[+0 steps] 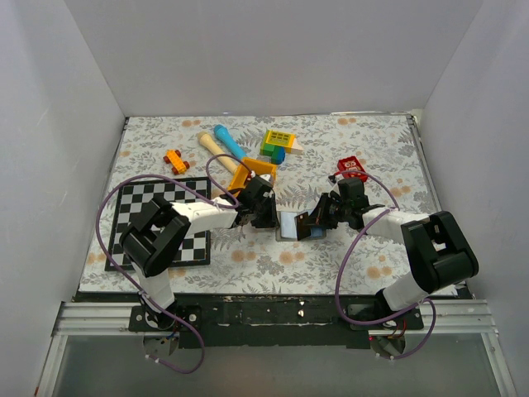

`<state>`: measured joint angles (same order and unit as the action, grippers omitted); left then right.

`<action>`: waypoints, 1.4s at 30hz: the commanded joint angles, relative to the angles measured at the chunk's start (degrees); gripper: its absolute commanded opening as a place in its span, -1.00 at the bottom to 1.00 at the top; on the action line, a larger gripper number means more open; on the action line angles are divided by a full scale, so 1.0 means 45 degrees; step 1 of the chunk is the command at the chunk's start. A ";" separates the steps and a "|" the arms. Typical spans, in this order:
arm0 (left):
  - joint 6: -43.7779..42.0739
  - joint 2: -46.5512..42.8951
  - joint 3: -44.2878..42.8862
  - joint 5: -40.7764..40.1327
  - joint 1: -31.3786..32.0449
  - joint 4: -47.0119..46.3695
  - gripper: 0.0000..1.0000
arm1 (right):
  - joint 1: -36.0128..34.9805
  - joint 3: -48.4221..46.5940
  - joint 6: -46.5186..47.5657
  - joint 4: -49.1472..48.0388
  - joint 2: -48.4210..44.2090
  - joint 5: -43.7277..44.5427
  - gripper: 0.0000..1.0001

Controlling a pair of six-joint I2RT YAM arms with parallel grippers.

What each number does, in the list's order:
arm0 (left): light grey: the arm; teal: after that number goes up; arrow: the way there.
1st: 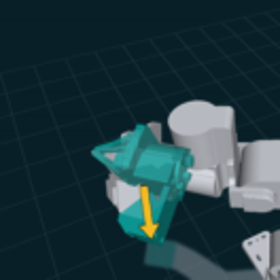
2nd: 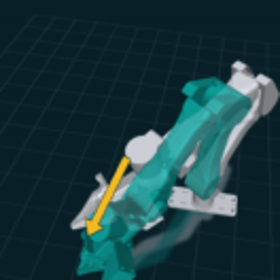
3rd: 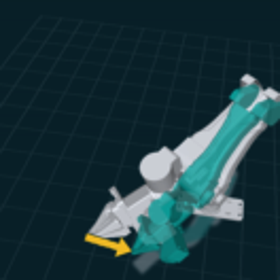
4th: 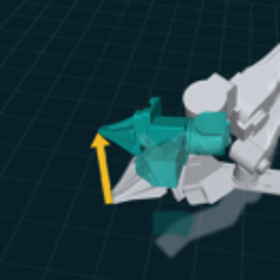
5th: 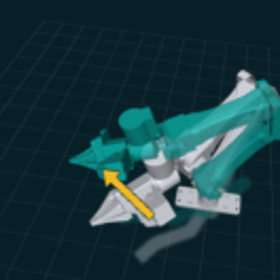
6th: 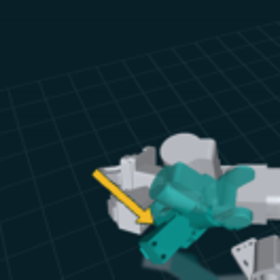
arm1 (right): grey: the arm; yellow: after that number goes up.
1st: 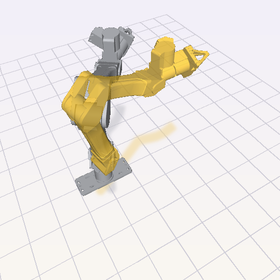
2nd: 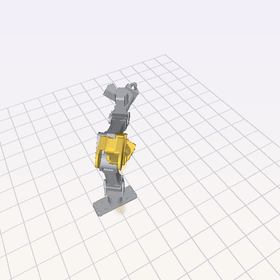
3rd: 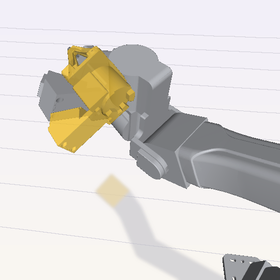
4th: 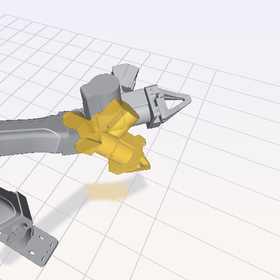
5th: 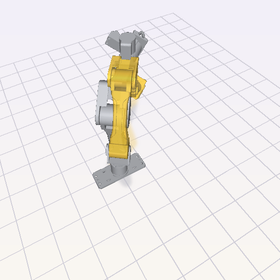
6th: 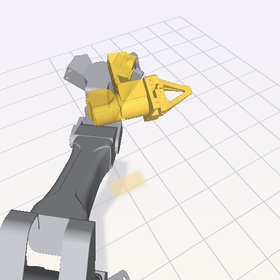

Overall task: Put the credit cards into the card holder
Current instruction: Insert the credit card into the card holder.

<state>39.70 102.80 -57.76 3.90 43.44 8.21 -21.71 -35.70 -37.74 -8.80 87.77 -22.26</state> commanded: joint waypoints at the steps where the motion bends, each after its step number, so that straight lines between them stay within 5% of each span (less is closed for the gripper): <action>1: 0.0044 0.0006 -0.0154 0.0090 -0.0064 -0.0203 -0.65 | 0.0001 0.0278 0.0241 0.0236 0.0164 0.0338 -0.97; 42: -0.0288 0.0534 -0.0212 0.0071 -0.0064 -0.0007 -0.74 | 0.0294 0.0434 0.0534 -0.2127 0.1121 -0.0796 -0.97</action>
<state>39.18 104.27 -57.87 4.34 43.20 7.29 -20.40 -33.21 -36.69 -18.24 90.85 -28.18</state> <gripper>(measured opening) 0.136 0.029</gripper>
